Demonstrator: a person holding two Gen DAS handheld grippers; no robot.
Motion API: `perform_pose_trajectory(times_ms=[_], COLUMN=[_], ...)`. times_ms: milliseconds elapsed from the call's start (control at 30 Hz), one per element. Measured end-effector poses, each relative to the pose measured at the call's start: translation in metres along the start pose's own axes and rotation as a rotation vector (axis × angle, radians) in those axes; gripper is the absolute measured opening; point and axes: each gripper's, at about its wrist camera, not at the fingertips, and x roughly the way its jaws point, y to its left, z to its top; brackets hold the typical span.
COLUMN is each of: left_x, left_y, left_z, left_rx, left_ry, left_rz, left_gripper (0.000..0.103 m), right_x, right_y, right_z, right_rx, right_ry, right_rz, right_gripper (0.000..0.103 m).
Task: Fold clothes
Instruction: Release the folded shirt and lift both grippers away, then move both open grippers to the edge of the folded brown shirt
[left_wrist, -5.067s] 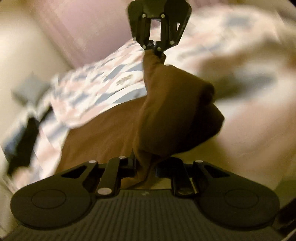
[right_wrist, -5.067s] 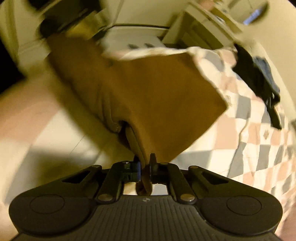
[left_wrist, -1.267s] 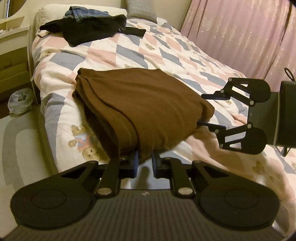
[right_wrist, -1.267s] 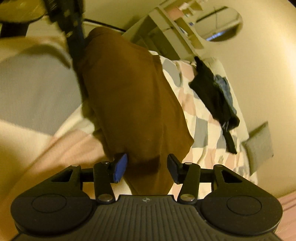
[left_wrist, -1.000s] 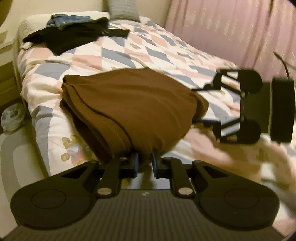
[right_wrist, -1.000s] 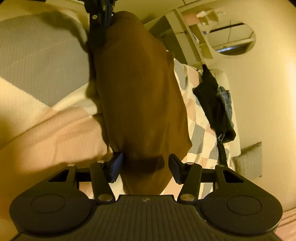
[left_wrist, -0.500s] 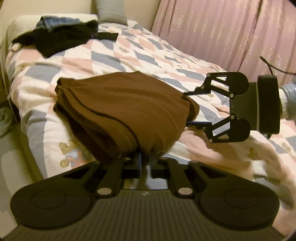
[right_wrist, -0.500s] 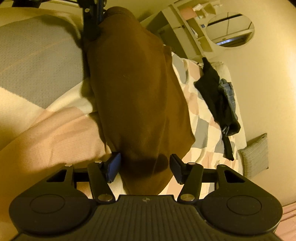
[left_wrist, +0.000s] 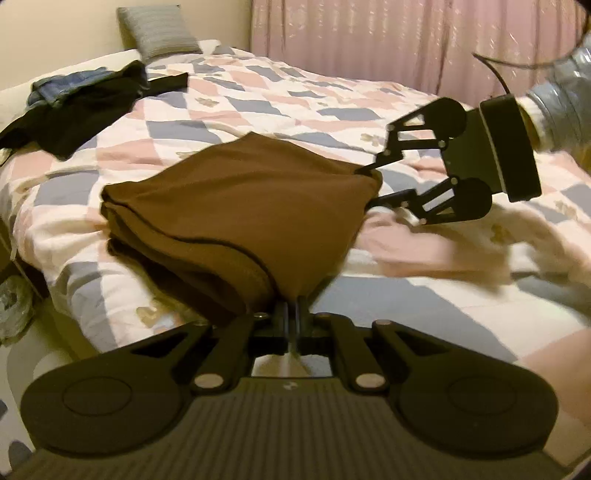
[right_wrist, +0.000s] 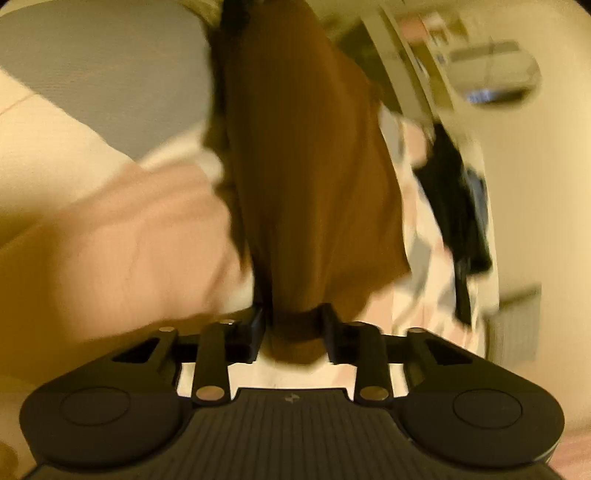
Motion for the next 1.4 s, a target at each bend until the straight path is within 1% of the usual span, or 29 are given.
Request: perform_pose_trajectory(times_ms=[33,67,133,167,200,267,300,333,367,433,500,533,600,633,667,733,767,833,900,967,1000,1067,1100,1167,1200,1233,1300,1367,1400], left_x=[-0.002,-0.003,-0.011,-0.018,-0.028,-0.047,-0.050,-0.047,-0.040,-0.015,0.015,0.028,0.039,0.037,0.033,0.025,0.020,0.014,0.017,0.035,0.047,0.074,0.085,0.084,0.081,0.075,0.059,0.056,0.060], left_y=[0.001,0.002,0.005,0.006,0.007,0.006,0.004,0.002,0.000,0.002,0.006,0.008,0.011,0.012,0.015,0.026,0.032,0.045,0.052,0.054,0.054,0.061,0.065,0.071,0.074,0.077,0.081,0.077,0.074], left_z=[-0.001,-0.003,-0.005,-0.002,0.005,0.025,0.036,0.047,0.056,0.066,0.062,0.057,0.042,0.037,0.035,0.039,0.044,0.060,0.076,0.088,0.091,0.088,0.086,0.091,0.095,0.099,0.109,0.117,0.119], left_rx=[-0.005,-0.011,-0.043,-0.069,-0.103,-0.159,-0.164,-0.158,-0.151,-0.148,-0.157,-0.159,-0.159,-0.158,-0.160,-0.189,-0.208,-0.249,-0.248,-0.187,-0.166,-0.142,-0.134,-0.148,-0.159,-0.180,-0.238,-0.228,-0.208], left_ry=[0.018,0.040,0.076,0.072,0.044,-0.031,-0.063,-0.089,-0.107,-0.089,-0.018,0.021,0.072,0.078,0.083,0.083,0.073,0.021,-0.017,-0.012,0.006,0.069,0.094,0.094,0.088,0.078,0.049,0.045,0.055], left_rz=[0.020,0.037,0.056,0.057,0.048,0.039,0.046,0.061,0.078,0.115,0.163,0.190,0.235,0.254,0.268,0.288,0.295,0.281,0.263,0.259,0.257,0.277,0.291,0.325,0.342,0.352,0.340,0.323,0.327], left_gripper=[0.000,0.000,0.000,0.000,0.000,0.001,0.003,0.004,0.004,0.004,0.005,0.005,0.007,0.007,0.007,0.007,0.007,0.007,0.007,0.009,0.010,0.013,0.013,0.012,0.012,0.012,0.012,0.013,0.014], right_x=[-0.002,-0.004,-0.006,-0.009,-0.013,-0.022,-0.023,-0.020,-0.013,0.004,0.025,0.035,0.053,0.062,0.071,0.076,0.074,0.066,0.064,0.067,0.072,0.089,0.098,0.105,0.102,0.099,0.089,0.084,0.083], right_y=[-0.007,-0.018,-0.045,-0.059,-0.075,-0.102,-0.111,-0.116,-0.120,-0.124,-0.123,-0.124,-0.126,-0.128,-0.129,-0.141,-0.147,-0.157,-0.157,-0.154,-0.150,-0.142,-0.143,-0.151,-0.155,-0.160,-0.168,-0.170,-0.168], right_z=[-0.002,-0.005,-0.012,-0.016,-0.020,-0.030,-0.033,-0.033,-0.029,-0.016,-0.003,-0.003,-0.012,-0.016,-0.020,-0.033,-0.036,-0.032,-0.023,-0.011,-0.004,0.000,-0.002,-0.009,-0.011,-0.012,-0.016,-0.015,-0.012], right_rx=[0.062,0.159,0.388,0.512,0.656,0.962,1.084,1.175,1.227,1.239,1.216,1.208,1.200,1.196,1.191,1.256,1.272,1.264,1.250,1.215,1.180,1.133,1.141,1.187,1.204,1.221,1.261,1.289,1.281], right_ry=[0.029,0.064,0.126,0.139,0.131,0.038,-0.012,-0.055,-0.083,-0.122,-0.126,-0.111,-0.068,-0.046,-0.024,-0.008,-0.015,-0.067,-0.115,-0.136,-0.120,-0.039,-0.013,0.009,0.013,0.018,-0.035,-0.107,-0.131], right_rz=[0.019,0.047,0.105,0.132,0.155,0.224,0.268,0.310,0.335,0.354,0.386,0.377,0.327,0.302,0.277,0.257,0.241,0.212,0.253,0.291,0.296,0.266,0.257,0.238,0.213,0.188,0.185,0.236,0.276], right_gripper=[0.032,0.029,0.026,0.026,0.026,0.027,0.027,0.027,0.027,0.027,0.026,0.023,0.013,0.000,0.000,0.000,0.008,0.011,0.010,0.010,0.010,0.009,0.000,0.000,0.003,0.017,0.018,0.018,0.021])
